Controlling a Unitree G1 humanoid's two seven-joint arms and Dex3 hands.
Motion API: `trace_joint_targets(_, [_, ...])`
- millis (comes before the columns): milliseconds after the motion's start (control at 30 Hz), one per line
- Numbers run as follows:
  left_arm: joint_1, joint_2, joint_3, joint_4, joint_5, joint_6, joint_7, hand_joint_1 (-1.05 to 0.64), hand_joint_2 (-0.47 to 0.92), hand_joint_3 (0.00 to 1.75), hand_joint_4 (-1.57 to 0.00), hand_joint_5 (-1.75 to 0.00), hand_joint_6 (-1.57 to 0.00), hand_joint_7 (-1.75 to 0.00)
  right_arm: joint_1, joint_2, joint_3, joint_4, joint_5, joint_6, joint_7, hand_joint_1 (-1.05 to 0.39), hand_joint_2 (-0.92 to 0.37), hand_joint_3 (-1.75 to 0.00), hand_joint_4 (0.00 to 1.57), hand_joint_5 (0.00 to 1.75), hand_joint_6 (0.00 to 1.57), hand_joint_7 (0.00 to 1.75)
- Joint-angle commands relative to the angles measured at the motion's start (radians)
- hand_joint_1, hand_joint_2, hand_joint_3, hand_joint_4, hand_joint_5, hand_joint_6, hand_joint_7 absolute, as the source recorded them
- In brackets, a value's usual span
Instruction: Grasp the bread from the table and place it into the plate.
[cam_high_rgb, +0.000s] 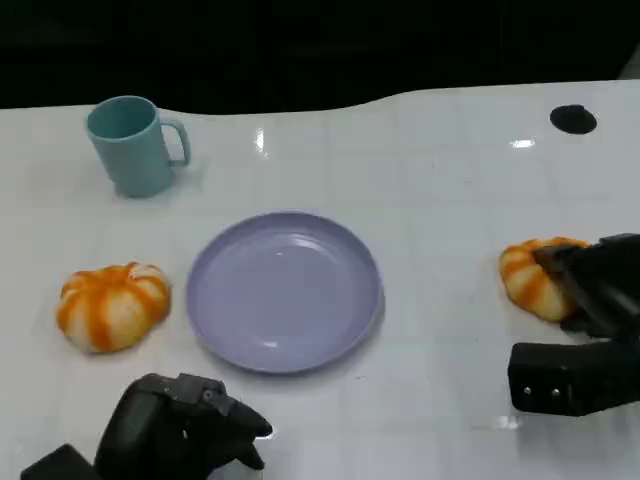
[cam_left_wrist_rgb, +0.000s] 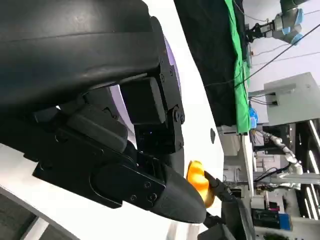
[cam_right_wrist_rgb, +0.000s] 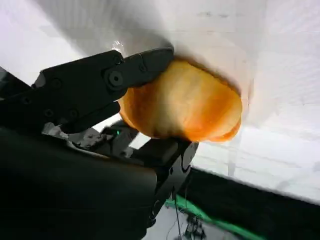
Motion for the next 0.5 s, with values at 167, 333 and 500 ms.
trace_joint_targets(167, [0.003, 0.009, 0.004, 0.005, 0.008, -0.006, 0.010, -1.05, 0.91, 0.01, -1.25, -0.94, -1.42, -0.42, -0.030, -0.013, 0.038, 0.100, 0.027, -0.146, -0.227, -0.02, -0.77, -0.01, 0.88, 1.74, 0.98, 1.21])
trace_joint_targets(333, [0.003, 0.010, 0.003, 0.003, 0.008, -0.005, 0.008, -1.05, 0.91, 0.00, -1.25, -0.94, -1.41, -0.43, -0.031, -0.012, 0.043, 0.072, 0.035, -0.195, -0.303, -0.04, -0.80, -0.01, 0.92, 1.73, 1.04, 1.02])
trace_joint_targets(500, [0.007, 0.011, 0.002, -0.003, 0.007, -0.002, 0.006, -1.05, 0.90, 0.00, -1.24, -0.93, -1.40, -0.45, -0.011, -0.002, 0.041, -0.013, 0.053, -0.279, -0.368, 0.02, -0.76, -0.03, 0.97, 1.75, 0.93, 1.43])
